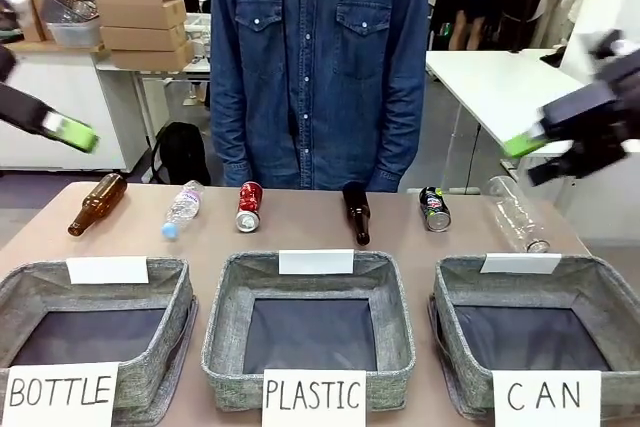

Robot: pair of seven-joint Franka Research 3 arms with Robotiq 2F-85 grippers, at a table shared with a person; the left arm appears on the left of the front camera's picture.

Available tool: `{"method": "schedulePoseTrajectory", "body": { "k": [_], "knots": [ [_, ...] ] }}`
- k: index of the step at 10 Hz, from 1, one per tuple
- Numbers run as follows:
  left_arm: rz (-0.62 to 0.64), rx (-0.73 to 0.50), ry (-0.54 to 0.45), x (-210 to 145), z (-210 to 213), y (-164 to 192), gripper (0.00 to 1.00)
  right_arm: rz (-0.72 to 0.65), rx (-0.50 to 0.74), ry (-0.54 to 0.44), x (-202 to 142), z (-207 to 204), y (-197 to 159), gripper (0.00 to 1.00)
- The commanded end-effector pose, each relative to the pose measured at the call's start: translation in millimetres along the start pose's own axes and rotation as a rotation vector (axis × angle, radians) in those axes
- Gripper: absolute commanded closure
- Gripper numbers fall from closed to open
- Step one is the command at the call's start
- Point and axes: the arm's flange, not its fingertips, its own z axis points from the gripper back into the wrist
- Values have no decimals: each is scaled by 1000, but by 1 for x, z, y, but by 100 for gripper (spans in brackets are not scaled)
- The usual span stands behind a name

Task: Sort the can waste into the basket.
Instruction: Pick up the can waste from the table and place it in the right Fabric basket.

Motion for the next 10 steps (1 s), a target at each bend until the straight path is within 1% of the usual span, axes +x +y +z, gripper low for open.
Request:
{"method": "schedulePoseTrajectory", "body": {
  "k": [1,2,4,5,6,7,8,9,10],
  "knots": [
    [346,-168,-398,-13,23,14,0,-470,345,-209,5,33,-28,0],
    [382,-184,-464,-24,32,22,0,-470,390,-282,2,43,-40,0],
    [417,-194,-548,-36,42,26,0,-467,422,-371,-7,57,-50,0],
    [410,-199,-576,-39,48,25,0,-388,398,-453,-14,60,-51,0],
    [397,-188,-580,-37,50,22,0,-381,351,-493,-17,60,-51,0],
    [383,-129,-518,-32,49,17,0,-364,257,-522,-20,59,-47,0],
    [410,45,-367,-25,43,10,0,-447,412,-426,-5,83,-64,0],
    [442,-178,-565,-34,59,34,0,-447,412,-426,-5,83,-64,0],
    [442,-178,-565,-34,59,34,0,-447,412,-426,-5,83,-64,0]
  ]
}}
